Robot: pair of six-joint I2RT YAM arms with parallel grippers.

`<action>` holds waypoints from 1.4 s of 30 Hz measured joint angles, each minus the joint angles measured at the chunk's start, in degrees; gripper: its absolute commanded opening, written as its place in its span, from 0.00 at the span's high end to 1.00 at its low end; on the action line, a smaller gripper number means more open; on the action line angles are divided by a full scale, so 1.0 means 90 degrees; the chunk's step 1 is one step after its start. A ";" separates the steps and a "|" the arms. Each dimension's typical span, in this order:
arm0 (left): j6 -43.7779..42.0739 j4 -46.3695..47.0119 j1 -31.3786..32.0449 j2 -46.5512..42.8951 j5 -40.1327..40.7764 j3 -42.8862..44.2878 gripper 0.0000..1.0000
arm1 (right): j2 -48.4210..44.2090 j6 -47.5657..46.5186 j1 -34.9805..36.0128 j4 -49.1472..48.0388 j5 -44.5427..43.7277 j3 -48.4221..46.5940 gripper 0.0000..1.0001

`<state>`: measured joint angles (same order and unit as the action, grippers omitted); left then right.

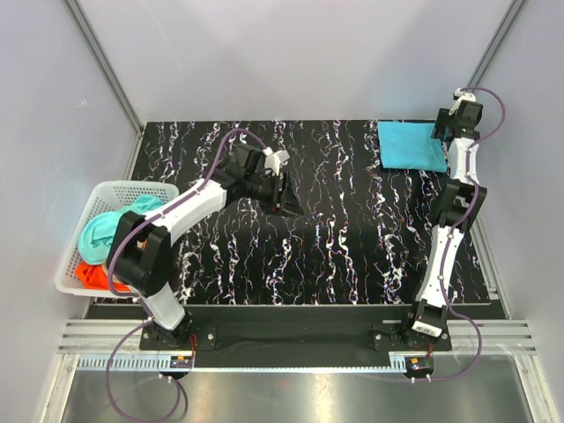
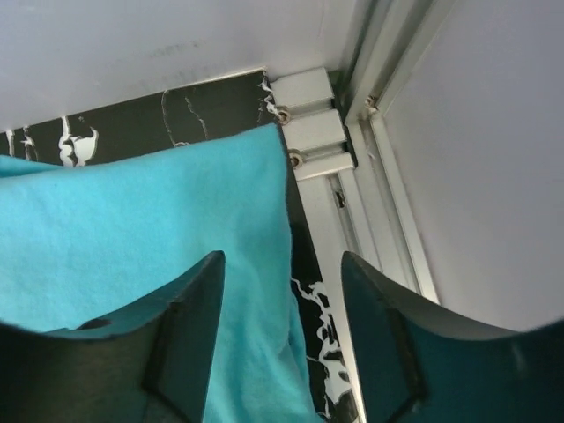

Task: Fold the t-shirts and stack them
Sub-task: Neatly place the folded tshirt to the corner

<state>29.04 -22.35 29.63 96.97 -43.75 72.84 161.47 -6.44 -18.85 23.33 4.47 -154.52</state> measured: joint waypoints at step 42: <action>-0.0532 0.0124 -0.0860 -0.5122 0.1615 -0.1175 0.01 | -1.3427 0.4405 0.1870 0.2351 0.2637 0.9913 0.00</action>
<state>24.25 -21.23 21.89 50.87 -29.21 62.26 40.62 33.21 -2.02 44.49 28.21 -65.30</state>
